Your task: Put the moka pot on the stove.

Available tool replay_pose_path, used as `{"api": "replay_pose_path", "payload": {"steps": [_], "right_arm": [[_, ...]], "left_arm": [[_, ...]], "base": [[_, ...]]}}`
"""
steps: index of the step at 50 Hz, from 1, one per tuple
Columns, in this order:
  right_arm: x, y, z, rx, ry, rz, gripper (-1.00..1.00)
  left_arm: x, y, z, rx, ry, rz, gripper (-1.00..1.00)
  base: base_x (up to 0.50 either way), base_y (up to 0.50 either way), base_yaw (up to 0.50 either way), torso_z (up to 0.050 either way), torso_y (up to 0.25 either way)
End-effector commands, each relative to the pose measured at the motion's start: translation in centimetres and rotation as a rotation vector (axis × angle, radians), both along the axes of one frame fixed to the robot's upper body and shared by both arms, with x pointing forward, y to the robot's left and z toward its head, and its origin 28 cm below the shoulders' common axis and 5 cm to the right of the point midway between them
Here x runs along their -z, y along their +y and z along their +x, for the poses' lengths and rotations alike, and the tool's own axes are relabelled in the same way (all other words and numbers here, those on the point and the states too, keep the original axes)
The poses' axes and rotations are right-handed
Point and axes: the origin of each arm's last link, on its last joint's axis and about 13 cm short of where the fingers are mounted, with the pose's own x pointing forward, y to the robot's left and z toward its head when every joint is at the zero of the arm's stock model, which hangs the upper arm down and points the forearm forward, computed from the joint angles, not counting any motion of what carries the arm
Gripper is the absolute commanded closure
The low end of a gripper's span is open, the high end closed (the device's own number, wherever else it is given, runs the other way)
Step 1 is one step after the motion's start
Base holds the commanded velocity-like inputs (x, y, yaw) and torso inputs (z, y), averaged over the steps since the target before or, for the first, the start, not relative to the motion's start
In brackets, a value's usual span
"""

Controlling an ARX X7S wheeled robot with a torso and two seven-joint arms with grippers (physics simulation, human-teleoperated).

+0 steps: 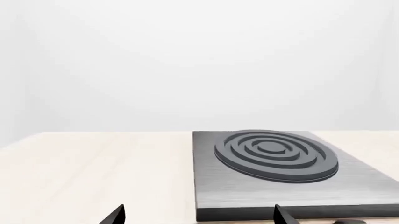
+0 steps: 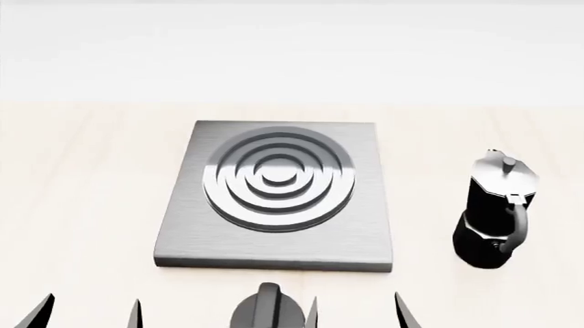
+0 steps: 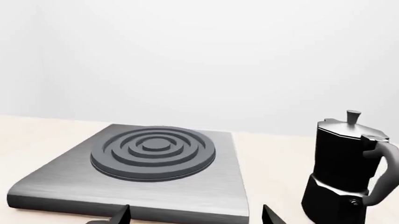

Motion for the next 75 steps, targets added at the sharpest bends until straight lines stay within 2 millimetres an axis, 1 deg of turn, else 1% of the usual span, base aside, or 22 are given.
{"api": "replay_pose_path", "payload": {"steps": [1, 21, 27, 33, 39, 46, 48, 57, 62, 63, 64, 67, 70, 72, 75], "right_arm": [[0.0, 0.0, 0.0, -0.002, -0.003, 0.002, -1.0], [0.0, -0.1, 0.0, 0.006, 0.0, 0.013, -1.0], [0.6, -0.4, 0.1, 0.019, 0.018, 0.036, -1.0], [0.5, -0.4, 0.0, 0.018, 0.014, 0.031, -1.0], [0.5, -0.4, 0.1, 0.017, 0.014, 0.029, -1.0], [0.4, -0.4, 0.0, 0.022, 0.015, 0.024, -1.0], [0.4, -0.4, -0.1, 0.028, 0.015, -0.014, -1.0], [-0.2, -0.4, -0.5, 0.048, -0.002, -0.022, -1.0], [-0.4, -0.4, -0.6, 0.072, -0.013, -0.082, -1.0], [-1.7, -6.1, 3.7, 0.115, 0.034, -0.075, -1.0], [-3.0, -7.3, 6.6, 0.112, 0.025, -0.033, -1.0], [-4.8, -7.9, 7.2, 0.107, 0.006, -0.117, -1.0], [-5.1, -8.0, 7.1, 0.116, 0.001, -0.132, -1.0], [-5.8, -8.9, 8.0, 0.121, 0.005, -0.144, -1.0], [-5.9, -9.0, 8.1, 0.121, 0.004, -0.147, -1.0]], "left_arm": [[0.0, 0.0, 0.0, 0.0, 0.0, 0.0, -1.0], [-0.1, 0.0, 0.0, 0.0, 0.002, -0.002, -1.0], [-0.1, 0.0, 0.0, 0.0, 0.014, -0.003, -1.0], [-0.1, 0.0, 0.0, 0.003, 0.037, 0.012, -1.0], [-0.2, 0.1, 0.0, -0.001, 0.025, -0.022, -1.0], [-0.2, 0.0, -0.1, 0.004, 0.019, -0.011, -1.0], [-0.2, 0.0, -0.1, 0.008, 0.021, -0.013, -1.0], [-0.2, -0.1, -0.2, 0.016, 0.024, -0.014, -1.0], [-0.3, 0.0, -0.1, 0.013, 0.024, -0.015, -1.0], [-0.3, -0.1, -0.1, 0.014, 0.025, -0.015, -1.0], [-0.3, -0.1, -0.2, 0.014, 0.025, -0.014, -1.0], [-0.3, 0.0, -0.2, 0.015, 0.024, -0.016, -1.0], [-0.4, 0.0, -0.1, 0.012, 0.024, -0.017, -1.0], [-0.3, 0.0, -0.1, 0.012, 0.025, -0.018, -1.0], [-0.3, 0.0, -0.2, 0.013, 0.025, -0.018, -1.0]], "base": [[0.0, 0.12, 0.0, 0.0, 0.0], [0.0, 0.12, 0.0, 0.0, 0.0], [0.0, 0.0, 0.0, 0.0, 0.0], [0.0, 0.0, 0.0, 0.0, 0.0], [0.0, 0.0, 0.0, 0.0, 0.0], [0.0, 0.0, 0.0, 0.0, 0.0], [0.0, 0.0, 0.0, 0.0, 0.0], [0.0, 0.0, 0.0, 0.0, 0.002], [0.0, 0.0, 0.0, 0.0, 0.0], [0.0, 0.0, 0.0, 0.0, 0.0], [0.0, 0.0, 0.0, 0.0, 0.0], [0.0, 0.0, 0.0, 0.0, 0.0], [0.0, 0.0, 0.0, 0.0, 0.0], [0.0, 0.0, 0.0, 0.0, 0.0], [0.0, 0.0, 0.0, 0.0, 0.0]]}}
